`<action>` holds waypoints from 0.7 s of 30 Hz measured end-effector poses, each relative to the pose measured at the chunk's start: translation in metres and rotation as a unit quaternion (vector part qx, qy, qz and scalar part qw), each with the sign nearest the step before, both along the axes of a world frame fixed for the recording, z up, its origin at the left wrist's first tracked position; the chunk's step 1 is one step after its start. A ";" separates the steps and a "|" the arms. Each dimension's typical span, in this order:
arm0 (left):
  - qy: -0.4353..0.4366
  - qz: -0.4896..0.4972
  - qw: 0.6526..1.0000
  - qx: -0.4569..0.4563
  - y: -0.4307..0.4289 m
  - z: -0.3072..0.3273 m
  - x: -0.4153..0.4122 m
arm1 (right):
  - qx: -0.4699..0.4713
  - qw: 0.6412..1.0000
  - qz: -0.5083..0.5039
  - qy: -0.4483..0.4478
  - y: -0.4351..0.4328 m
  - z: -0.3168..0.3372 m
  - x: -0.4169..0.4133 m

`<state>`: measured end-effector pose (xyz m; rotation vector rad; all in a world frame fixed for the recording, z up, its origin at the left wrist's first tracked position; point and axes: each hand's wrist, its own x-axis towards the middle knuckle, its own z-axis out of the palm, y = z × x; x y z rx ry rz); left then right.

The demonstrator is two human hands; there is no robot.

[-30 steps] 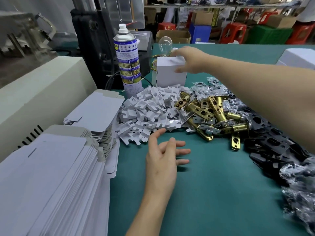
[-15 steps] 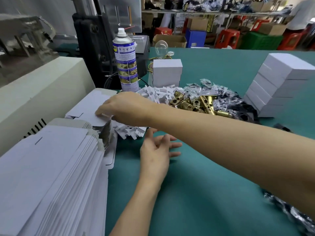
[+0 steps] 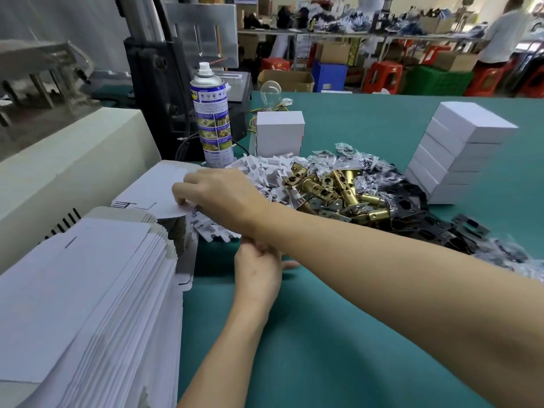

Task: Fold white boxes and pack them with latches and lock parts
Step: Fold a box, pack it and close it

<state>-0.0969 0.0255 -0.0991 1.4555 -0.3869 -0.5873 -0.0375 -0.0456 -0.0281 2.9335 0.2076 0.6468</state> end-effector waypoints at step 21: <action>0.082 -0.211 0.974 -0.021 0.018 0.019 -0.009 | 0.795 0.532 -0.140 -0.256 -0.035 -0.008 -0.191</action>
